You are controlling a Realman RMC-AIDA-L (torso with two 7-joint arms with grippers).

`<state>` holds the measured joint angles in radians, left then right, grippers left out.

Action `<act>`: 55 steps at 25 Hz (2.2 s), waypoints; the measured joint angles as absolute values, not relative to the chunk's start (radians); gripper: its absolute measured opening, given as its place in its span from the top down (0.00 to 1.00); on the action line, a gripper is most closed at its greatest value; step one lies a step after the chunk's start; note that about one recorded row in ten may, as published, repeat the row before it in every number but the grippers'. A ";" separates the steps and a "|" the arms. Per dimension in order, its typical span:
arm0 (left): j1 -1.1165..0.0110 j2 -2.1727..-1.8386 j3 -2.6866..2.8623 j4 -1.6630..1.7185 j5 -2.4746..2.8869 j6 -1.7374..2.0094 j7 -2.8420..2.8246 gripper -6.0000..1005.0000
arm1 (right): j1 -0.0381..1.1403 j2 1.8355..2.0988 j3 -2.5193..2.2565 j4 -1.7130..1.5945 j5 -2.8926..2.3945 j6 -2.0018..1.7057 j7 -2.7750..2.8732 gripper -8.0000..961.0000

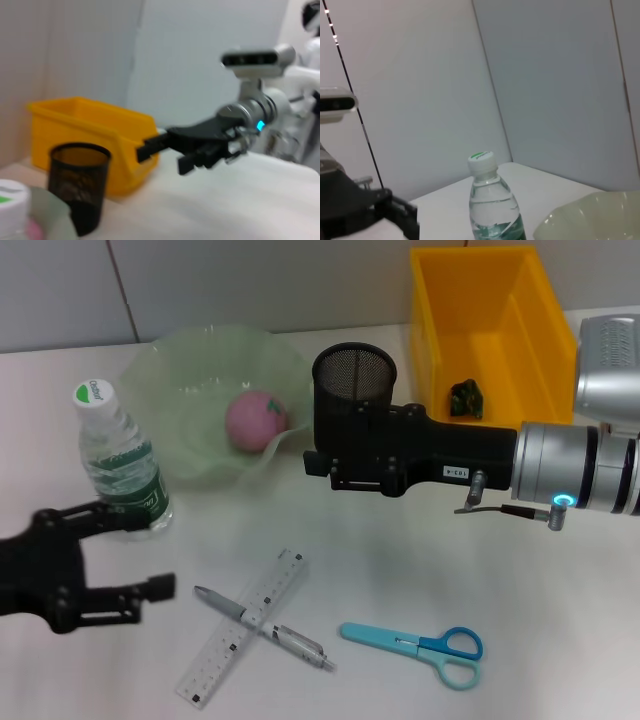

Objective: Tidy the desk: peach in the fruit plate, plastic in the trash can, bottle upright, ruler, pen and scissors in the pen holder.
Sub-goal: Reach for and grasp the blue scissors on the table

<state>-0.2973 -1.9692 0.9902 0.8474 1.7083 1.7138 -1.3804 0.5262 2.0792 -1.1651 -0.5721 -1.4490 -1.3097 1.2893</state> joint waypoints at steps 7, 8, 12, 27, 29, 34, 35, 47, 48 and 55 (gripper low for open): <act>-0.344 -2.005 0.990 0.847 1.784 1.716 -1.389 0.14 | 0.524 2.077 -1.158 -0.587 -1.448 -1.311 1.293 0.21; -0.351 -2.017 0.989 0.847 1.786 1.717 -1.394 0.14 | 0.522 2.076 -1.158 -0.594 -1.448 -1.313 1.299 0.21; -0.347 -2.038 0.989 0.848 1.783 1.710 -1.387 0.14 | 0.518 2.068 -1.162 -0.662 -1.483 -1.343 1.398 0.21; -0.330 -2.059 0.992 0.824 1.842 1.652 -1.316 0.14 | 0.558 2.062 -1.165 -1.175 -2.113 -1.617 2.077 0.21; -0.333 -2.060 0.991 0.822 1.844 1.655 -1.313 0.14 | 0.603 2.059 -1.162 -1.195 -2.185 -1.693 2.140 0.21; -0.337 -2.060 0.993 0.819 1.844 1.661 -1.305 0.14 | 0.751 2.064 -1.190 -1.196 -2.380 -1.852 2.251 0.21; -0.338 -2.060 0.997 0.815 1.845 1.655 -1.297 0.14 | 0.769 2.070 -1.210 -1.194 -2.422 -1.858 2.266 0.21; -0.346 -2.062 0.999 0.750 1.847 1.637 -1.229 0.14 | 0.836 2.081 -1.545 -1.154 -2.505 -1.761 2.419 0.21; -0.346 -2.062 0.999 0.750 1.847 1.638 -1.226 0.14 | 0.837 2.082 -1.567 -1.150 -2.505 -1.747 2.427 0.21; -0.347 -2.060 1.000 0.750 1.862 1.644 -1.218 0.14 | 0.835 2.088 -1.696 -1.144 -2.498 -1.671 2.472 0.21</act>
<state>-0.3467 -2.0603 1.0001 0.7501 1.8619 1.6435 -1.2184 0.8349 2.0876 -1.6962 -1.1442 -2.4981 -1.6709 2.4718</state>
